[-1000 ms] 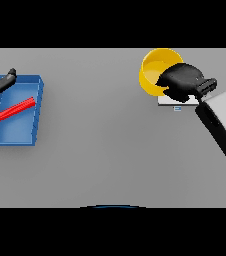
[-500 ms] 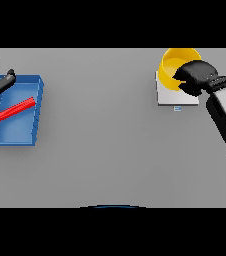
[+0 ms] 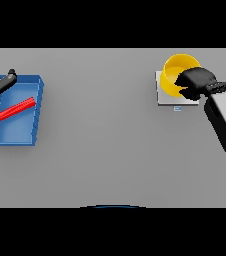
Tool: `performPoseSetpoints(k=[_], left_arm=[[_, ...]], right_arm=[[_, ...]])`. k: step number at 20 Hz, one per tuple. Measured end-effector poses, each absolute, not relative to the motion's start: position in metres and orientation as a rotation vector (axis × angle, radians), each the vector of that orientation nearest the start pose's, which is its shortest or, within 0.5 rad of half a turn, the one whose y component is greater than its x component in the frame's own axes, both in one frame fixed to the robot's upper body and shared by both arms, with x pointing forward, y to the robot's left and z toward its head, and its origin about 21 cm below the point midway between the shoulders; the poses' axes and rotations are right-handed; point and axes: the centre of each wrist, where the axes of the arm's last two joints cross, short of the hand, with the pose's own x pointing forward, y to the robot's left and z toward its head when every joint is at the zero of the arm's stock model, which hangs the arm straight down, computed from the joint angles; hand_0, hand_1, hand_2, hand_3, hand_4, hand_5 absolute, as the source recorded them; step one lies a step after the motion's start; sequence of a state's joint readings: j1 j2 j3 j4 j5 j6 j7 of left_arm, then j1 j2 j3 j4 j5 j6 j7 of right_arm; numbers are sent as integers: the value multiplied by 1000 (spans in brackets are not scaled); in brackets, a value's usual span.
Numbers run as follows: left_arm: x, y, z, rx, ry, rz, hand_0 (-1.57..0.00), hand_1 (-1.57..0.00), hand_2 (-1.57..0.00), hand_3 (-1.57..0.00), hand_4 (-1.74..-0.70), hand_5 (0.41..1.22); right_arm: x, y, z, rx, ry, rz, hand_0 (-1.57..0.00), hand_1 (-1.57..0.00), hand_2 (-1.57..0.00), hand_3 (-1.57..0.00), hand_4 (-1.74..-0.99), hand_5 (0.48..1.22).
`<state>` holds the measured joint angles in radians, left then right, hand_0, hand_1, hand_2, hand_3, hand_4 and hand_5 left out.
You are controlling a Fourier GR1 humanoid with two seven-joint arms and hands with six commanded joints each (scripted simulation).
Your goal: Pick up the red beaker and tilt it to pour out 1 green nut into yellow bowl. Pick up the yellow bowl and place it on the metallic measuring scale.
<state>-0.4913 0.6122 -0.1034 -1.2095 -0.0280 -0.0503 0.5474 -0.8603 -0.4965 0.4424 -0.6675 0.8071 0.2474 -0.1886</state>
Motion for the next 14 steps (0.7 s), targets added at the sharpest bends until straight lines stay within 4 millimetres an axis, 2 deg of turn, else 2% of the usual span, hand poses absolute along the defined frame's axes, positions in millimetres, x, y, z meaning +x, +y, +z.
performPoseSetpoints(k=[1, 2, 3, 4, 5, 7, 10, 12, 14], left_arm=[[360, 335, 117, 565, -1086, -425, 1, 1, 1, 1, -844, 783], [360, 332, 115, 560, -1095, -430, 1, 1, 1, 1, -842, 780], [362, 334, 120, 572, -1094, -429, 1, 1, 1, 1, -838, 779], [360, 335, 119, 568, -1091, -431, 1, 1, 1, 1, -836, 775], [361, 335, 119, 561, -1090, -435, 1, 1, 1, 1, -837, 773], [355, 334, 117, 555, -1097, -440, 1, 1, 1, 1, -834, 771], [355, 336, 116, 545, -1095, -427, 1, 1, 1, 1, -840, 764], [354, 336, 116, 542, -1102, -431, 1, 1, 1, 1, -831, 754], [356, 336, 117, 554, -1092, -432, 1, 1, 1, 1, -834, 750]], right_arm=[[430, -268, 82, -726, -1089, 1644, -1571, -1571, -1374, -1448, -1741, 1221], [431, -270, 83, -724, -1091, 1642, -1571, -1571, -1404, -1376, -1741, 1221], [430, -270, 80, -722, -1085, 1635, -1565, -1496, -1437, -1249, -1741, 1221], [431, -271, 83, -716, -1092, 1635, -1558, -1428, -1343, -1110, -1682, 1221], [431, -271, 82, -710, -1084, 1636, -1471, -1285, -1178, -959, -1632, 1145], [431, -273, 84, -698, -1078, 1617, -1147, -958, -848, -688, -1559, 1014], [430, -271, 82, -655, -1069, 1579, -605, -556, -470, -391, -1496, 890], [431, -276, 84, -652, -1050, 1569, -387, -380, -300, -258, -1476, 847], [431, -273, 82, -653, -1047, 1579, -247, -243, -192, -164, -1448, 824]])
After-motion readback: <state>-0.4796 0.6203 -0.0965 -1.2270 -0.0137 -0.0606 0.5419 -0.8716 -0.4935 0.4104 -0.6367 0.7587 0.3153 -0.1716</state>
